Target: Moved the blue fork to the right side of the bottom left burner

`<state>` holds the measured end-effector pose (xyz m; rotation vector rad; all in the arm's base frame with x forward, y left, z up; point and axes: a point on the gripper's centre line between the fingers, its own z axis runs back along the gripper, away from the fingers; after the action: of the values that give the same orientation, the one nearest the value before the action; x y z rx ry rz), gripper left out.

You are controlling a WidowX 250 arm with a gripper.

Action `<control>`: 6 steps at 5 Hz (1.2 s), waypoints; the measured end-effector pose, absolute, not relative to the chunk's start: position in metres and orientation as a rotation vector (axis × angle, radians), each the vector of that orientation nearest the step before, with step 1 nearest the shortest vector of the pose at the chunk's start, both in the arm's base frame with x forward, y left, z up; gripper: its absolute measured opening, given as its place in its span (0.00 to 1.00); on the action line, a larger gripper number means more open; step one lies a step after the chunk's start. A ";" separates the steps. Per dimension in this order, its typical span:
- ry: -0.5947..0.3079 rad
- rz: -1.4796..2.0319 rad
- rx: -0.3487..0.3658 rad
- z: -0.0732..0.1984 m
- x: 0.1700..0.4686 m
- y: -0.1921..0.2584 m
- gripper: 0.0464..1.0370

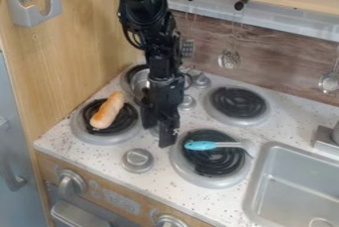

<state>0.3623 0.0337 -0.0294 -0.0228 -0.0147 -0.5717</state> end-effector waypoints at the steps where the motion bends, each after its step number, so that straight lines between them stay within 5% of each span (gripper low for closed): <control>1: 0.014 -0.578 -0.043 -0.042 0.357 0.029 0.96; 3: -0.035 -0.775 -0.065 -0.040 0.358 -0.033 0.96; 5: -0.109 -0.897 -0.002 -0.024 0.377 -0.076 0.96; 6: -0.052 -0.888 0.032 -0.039 0.377 -0.071 0.96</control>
<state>0.3767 -0.0709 -0.0395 0.0321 -0.0525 -0.8878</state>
